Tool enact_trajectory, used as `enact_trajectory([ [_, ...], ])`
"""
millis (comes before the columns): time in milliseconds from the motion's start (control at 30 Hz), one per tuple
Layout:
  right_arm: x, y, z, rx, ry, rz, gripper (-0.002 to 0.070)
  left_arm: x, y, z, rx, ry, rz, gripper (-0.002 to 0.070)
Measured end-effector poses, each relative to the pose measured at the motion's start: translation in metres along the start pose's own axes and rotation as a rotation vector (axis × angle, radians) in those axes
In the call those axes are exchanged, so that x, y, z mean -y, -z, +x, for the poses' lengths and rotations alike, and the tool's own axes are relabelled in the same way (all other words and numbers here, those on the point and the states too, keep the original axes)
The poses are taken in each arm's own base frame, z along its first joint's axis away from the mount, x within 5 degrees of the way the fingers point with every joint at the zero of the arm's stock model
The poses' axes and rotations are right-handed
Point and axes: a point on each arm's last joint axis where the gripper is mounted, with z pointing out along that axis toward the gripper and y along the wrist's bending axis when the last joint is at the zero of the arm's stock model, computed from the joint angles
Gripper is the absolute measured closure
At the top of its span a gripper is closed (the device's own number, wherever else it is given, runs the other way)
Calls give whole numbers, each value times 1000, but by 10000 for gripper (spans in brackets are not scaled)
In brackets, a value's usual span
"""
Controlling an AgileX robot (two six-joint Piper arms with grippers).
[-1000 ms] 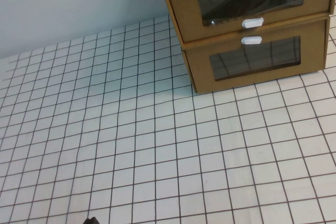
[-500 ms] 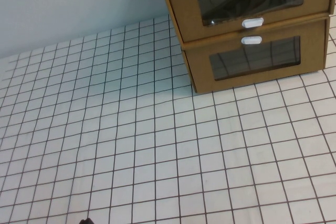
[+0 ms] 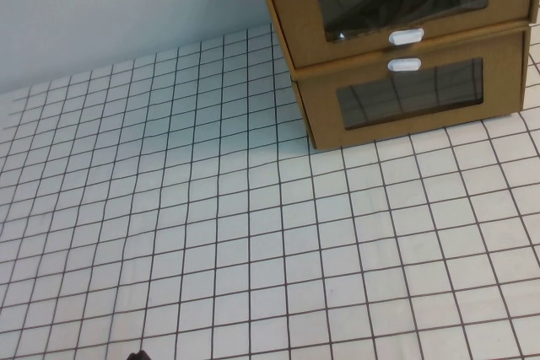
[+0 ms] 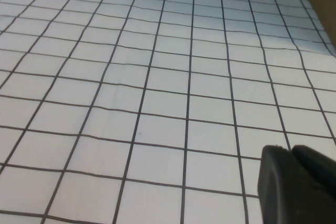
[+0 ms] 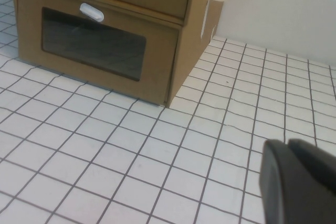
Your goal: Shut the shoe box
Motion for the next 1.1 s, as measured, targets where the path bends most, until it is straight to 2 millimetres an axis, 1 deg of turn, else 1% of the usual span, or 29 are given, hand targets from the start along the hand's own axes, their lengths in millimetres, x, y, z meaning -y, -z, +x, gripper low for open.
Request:
enact_trajectory([
  [67, -3, -1, 0, -6, -16, -21, 691, 0, 0, 0, 0, 0, 0, 677],
  [200, -18, -1, 4, -65, -132, -185, 691, 0, 0, 0, 0, 0, 0, 677],
  [333, -28, 2, 8, -96, -48, -275, 691, 0, 0, 0, 0, 0, 0, 677],
  [433, -33, 1, 8, -33, -38, -268, 691, 0, 0, 0, 0, 0, 0, 677],
  [533, -34, -6, 11, 93, -53, -180, 691, 0, 0, 0, 0, 0, 0, 677],
  [633, -28, -13, 24, 155, -95, -40, 691, 0, 0, 0, 0, 1, 1, 677],
  [800, -18, -17, 60, 88, -151, 174, 691, 0, 0, 0, 0, 1, 1, 677],
  [900, -14, -14, 70, 40, -204, 267, 691, 0, 0, 0, 0, 1, 1, 677],
  [1000, -15, -12, 82, -86, -251, 300, 691, 0, 0, 0, 1, 1, 1, 678],
  [1100, -16, -12, 87, -134, -264, 304, 691, 0, 0, 0, 1, 1, 1, 678],
])
